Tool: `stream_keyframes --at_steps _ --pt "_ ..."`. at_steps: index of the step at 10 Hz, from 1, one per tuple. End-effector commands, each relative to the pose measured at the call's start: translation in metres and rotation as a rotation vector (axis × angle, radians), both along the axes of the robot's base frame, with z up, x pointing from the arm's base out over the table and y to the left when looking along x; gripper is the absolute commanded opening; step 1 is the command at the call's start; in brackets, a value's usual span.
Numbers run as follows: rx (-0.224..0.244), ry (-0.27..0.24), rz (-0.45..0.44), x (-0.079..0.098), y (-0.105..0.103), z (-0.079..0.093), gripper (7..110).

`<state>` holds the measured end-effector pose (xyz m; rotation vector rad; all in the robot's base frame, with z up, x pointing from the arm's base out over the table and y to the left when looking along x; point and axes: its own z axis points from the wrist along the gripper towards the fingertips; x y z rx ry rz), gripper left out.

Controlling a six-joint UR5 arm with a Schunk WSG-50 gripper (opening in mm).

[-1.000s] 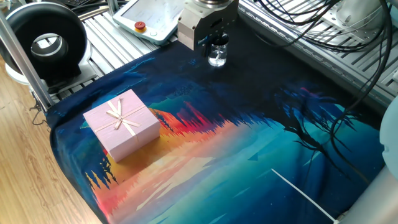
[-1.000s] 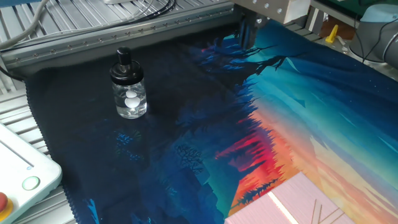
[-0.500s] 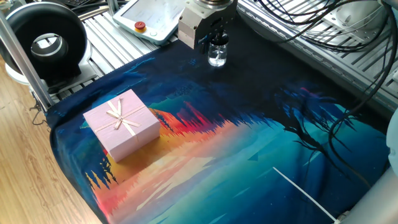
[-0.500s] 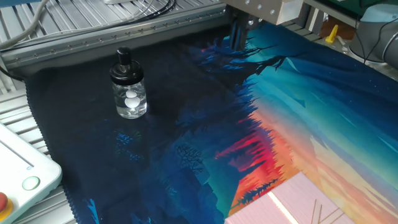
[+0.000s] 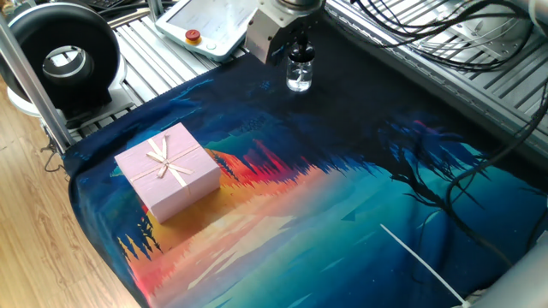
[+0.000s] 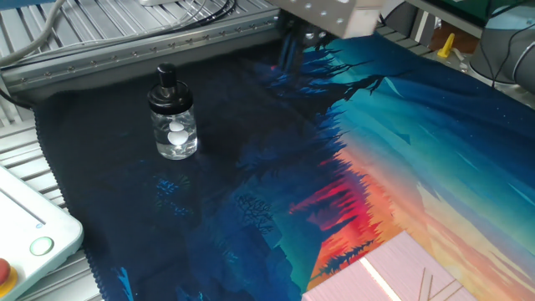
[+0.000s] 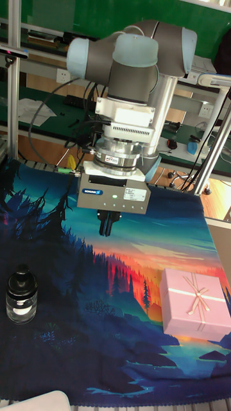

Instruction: Screw the lid onto the jar

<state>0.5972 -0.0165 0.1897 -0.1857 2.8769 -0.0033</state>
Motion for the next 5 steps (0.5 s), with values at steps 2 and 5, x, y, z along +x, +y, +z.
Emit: stream_keyframes --at_steps 2,5 --pt "-0.026 -0.007 -0.015 -0.009 -0.025 -0.009 7" --pt "-0.06 -0.046 -0.014 -0.002 -0.037 -0.008 7"
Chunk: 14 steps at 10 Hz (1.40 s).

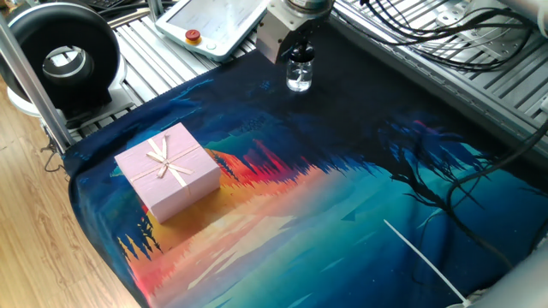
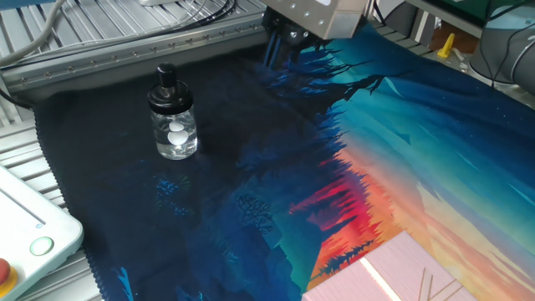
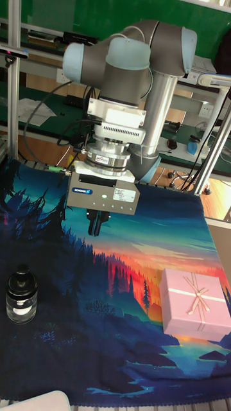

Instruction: Screw the lid onto the jar

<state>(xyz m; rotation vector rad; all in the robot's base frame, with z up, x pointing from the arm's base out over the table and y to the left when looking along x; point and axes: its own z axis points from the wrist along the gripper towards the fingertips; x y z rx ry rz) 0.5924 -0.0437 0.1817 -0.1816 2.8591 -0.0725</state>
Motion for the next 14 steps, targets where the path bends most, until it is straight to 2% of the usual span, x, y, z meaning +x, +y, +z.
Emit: stream_keyframes --at_steps 1,3,5,6,7,8,10,11,12,13,14 --pt "-0.041 -0.051 0.011 0.008 -0.016 0.002 7" --pt "-0.068 -0.068 0.004 0.012 -0.023 0.004 7" --pt "-0.067 -0.088 -0.014 0.017 -0.024 0.007 7" --pt "-0.047 -0.092 -0.023 0.018 -0.019 0.006 7" --pt "0.012 -0.062 -0.022 0.011 -0.004 0.002 7" --pt "0.018 -0.059 0.001 0.011 -0.001 0.004 7" --pt "0.106 -0.121 0.039 0.023 0.017 0.013 7" --pt "0.084 -0.157 0.075 0.029 0.011 0.016 7" --pt "0.097 -0.186 0.091 0.035 0.016 0.02 7" --pt "0.087 -0.193 0.097 0.039 0.015 0.022 7" --pt "0.031 -0.2 0.117 0.042 0.007 0.023 7"
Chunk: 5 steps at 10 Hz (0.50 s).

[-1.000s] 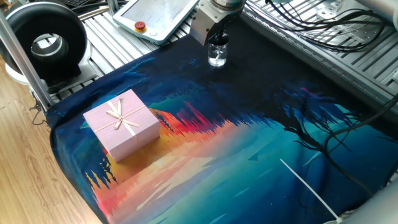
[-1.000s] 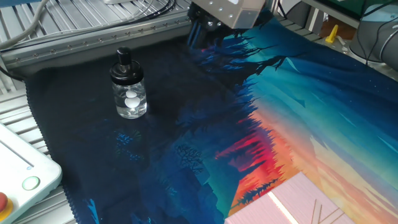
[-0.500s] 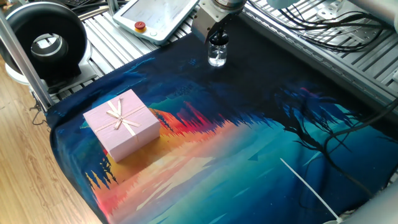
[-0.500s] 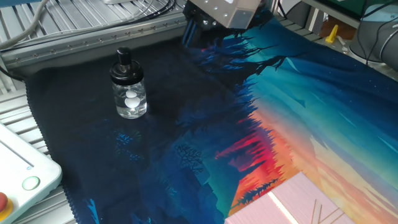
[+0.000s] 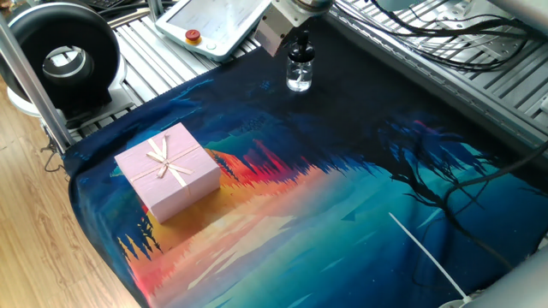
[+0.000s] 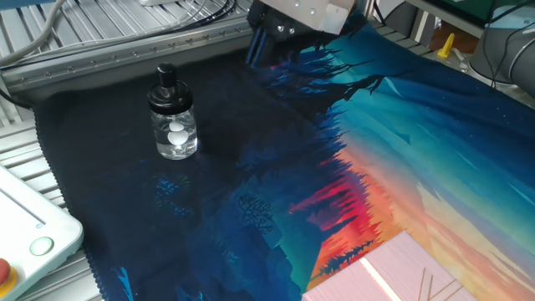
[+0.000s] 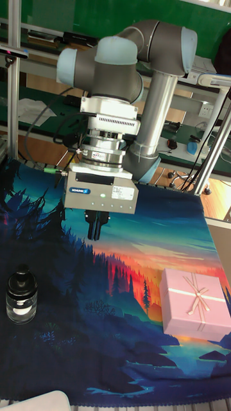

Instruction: Screw the lid onto the jar

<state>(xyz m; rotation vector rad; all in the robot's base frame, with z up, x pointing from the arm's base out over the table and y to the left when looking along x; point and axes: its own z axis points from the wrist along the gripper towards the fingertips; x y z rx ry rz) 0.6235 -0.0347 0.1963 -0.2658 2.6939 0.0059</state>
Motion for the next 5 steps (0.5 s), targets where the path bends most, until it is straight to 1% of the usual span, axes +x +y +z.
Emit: stream_keyframes --at_steps 1,2,3,4,5 --pt "-0.069 -0.057 0.015 0.014 -0.011 0.008 7" --pt "-0.095 -0.064 -0.153 0.012 -0.034 0.001 7" --pt "-0.183 -0.08 -0.254 0.009 -0.068 0.005 7" --pt "-0.185 -0.137 -0.268 0.019 -0.072 0.013 7" --pt "-0.154 -0.148 -0.276 0.021 -0.07 0.013 7"
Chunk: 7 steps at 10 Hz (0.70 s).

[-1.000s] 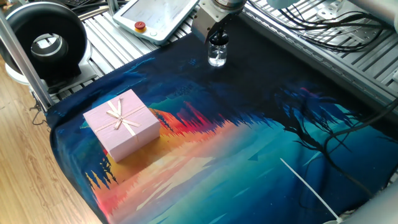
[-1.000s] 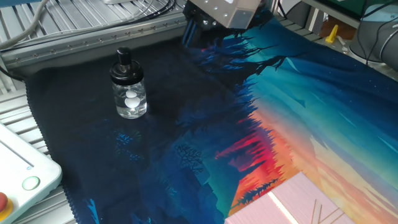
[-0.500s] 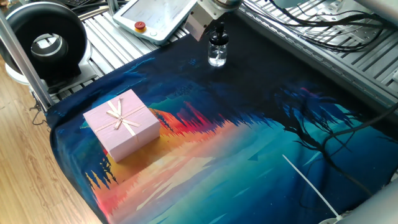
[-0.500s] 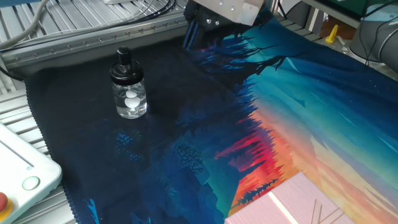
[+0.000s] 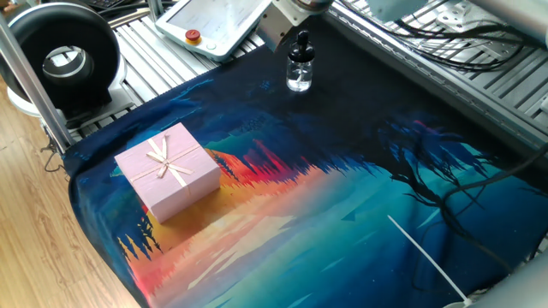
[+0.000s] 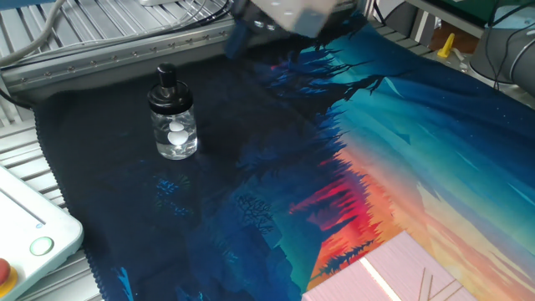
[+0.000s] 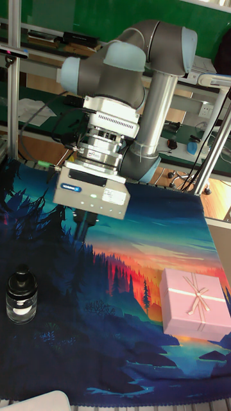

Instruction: Screw the lid onto the jar

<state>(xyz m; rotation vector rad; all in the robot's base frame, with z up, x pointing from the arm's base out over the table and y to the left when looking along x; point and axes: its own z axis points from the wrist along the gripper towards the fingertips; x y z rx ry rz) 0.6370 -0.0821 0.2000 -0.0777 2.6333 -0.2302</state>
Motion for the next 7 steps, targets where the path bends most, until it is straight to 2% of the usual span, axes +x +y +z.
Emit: stream_keyframes --at_steps 1,2,3,4,5,6,7 --pt "0.011 -0.116 -0.151 0.011 -0.025 0.011 7" --pt "-0.043 -0.205 -0.226 0.018 -0.049 0.019 7" --pt "-0.18 -0.284 -0.432 0.009 -0.097 0.04 7" --pt "-0.159 -0.296 -0.53 0.002 -0.106 0.045 7" --pt "-0.149 -0.269 -0.56 -0.004 -0.112 0.045 7" --pt "-0.127 -0.275 -0.554 -0.003 -0.115 0.049 7" --pt "-0.151 -0.292 -0.537 -0.001 -0.119 0.058 7"
